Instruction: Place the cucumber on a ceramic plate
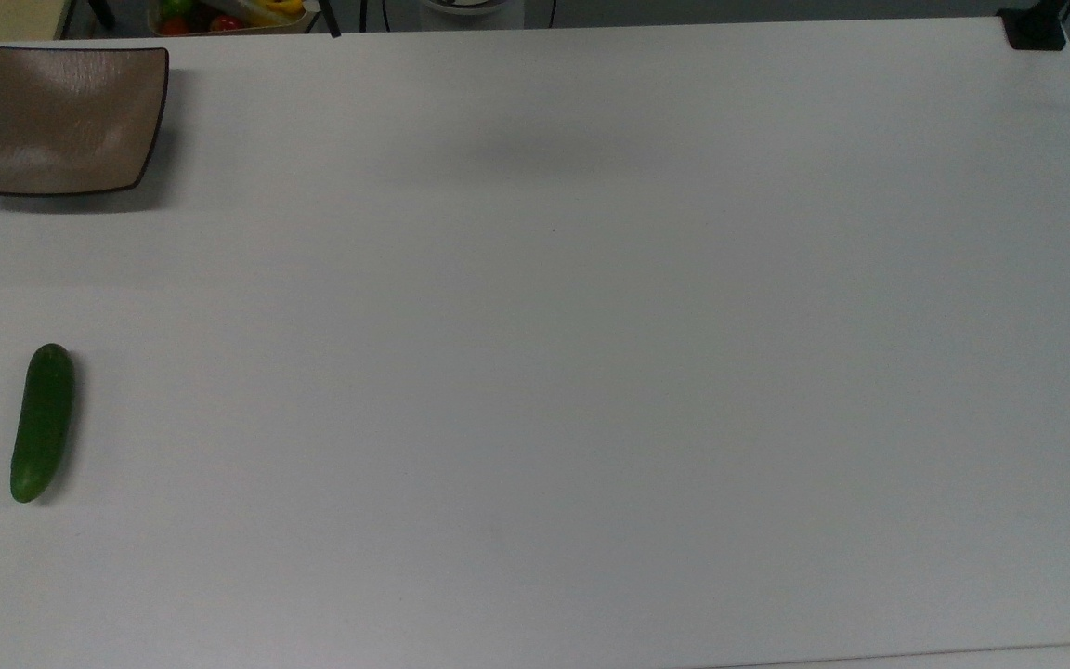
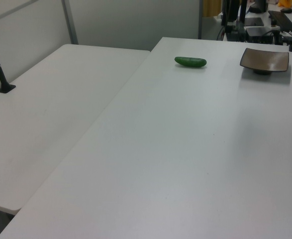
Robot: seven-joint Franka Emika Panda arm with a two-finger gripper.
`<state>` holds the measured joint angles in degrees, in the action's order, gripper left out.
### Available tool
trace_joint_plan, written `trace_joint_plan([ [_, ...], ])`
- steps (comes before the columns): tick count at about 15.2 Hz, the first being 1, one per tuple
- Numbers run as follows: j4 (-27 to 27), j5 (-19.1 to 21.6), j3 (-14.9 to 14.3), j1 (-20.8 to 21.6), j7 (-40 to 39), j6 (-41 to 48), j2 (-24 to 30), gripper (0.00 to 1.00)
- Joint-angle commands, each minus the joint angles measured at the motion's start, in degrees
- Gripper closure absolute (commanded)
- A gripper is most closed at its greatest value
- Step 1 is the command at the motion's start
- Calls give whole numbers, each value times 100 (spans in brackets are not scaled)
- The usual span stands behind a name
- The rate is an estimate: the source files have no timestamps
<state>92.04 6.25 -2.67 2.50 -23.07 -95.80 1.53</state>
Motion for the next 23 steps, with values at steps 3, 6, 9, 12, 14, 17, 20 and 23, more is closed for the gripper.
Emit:
trace_joint_plan([
  [3,60,-1,-23,-162,-145,9,-117,0],
  [6,16,-28,-31,-241,-171,-18,-231,0],
  [9,-81,7,-137,-320,-338,-18,-416,0],
  [12,-176,-10,-216,-381,-444,-123,-548,0],
  [14,-265,-37,-216,-469,-462,-324,-740,0],
  [17,-371,-45,-225,-724,-470,-1026,-1083,0],
  [20,-371,-37,-225,-969,-462,-1904,-1443,0],
  [23,-371,-19,-225,-1093,-462,-2739,-1769,0],
])
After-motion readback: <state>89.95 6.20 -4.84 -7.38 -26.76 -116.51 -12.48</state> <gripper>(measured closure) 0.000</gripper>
